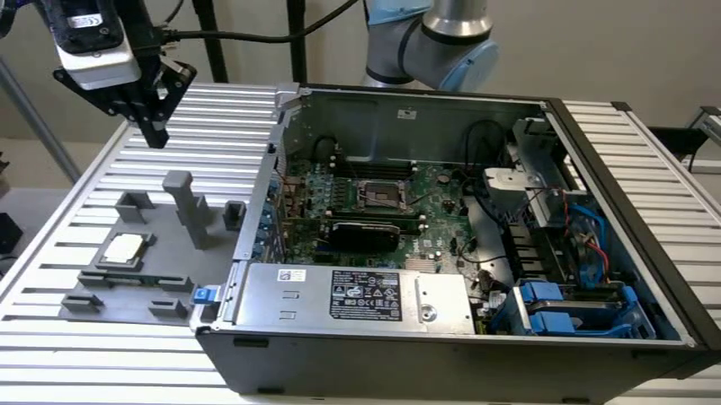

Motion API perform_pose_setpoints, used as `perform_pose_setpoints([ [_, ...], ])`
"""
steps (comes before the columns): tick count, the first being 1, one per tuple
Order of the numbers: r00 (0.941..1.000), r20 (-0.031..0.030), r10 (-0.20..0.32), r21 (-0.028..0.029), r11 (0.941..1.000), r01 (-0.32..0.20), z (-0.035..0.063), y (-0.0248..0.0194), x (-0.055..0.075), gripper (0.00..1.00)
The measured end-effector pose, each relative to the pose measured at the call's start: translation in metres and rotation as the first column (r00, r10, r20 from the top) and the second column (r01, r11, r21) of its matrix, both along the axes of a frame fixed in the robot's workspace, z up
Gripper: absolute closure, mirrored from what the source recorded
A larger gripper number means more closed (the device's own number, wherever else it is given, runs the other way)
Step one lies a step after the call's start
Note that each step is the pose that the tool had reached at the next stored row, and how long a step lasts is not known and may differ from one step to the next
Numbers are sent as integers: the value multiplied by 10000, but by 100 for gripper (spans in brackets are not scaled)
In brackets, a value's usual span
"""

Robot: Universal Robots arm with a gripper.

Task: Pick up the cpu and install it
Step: 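Reach for the cpu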

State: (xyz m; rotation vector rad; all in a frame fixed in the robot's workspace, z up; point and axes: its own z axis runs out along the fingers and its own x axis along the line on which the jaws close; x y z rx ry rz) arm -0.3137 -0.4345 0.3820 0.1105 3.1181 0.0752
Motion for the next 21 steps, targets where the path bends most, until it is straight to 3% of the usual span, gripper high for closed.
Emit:
perform_pose_setpoints([
  [21, 10000, 0, 1, 0, 10000, -1, -110, -2, -954, 89],
])
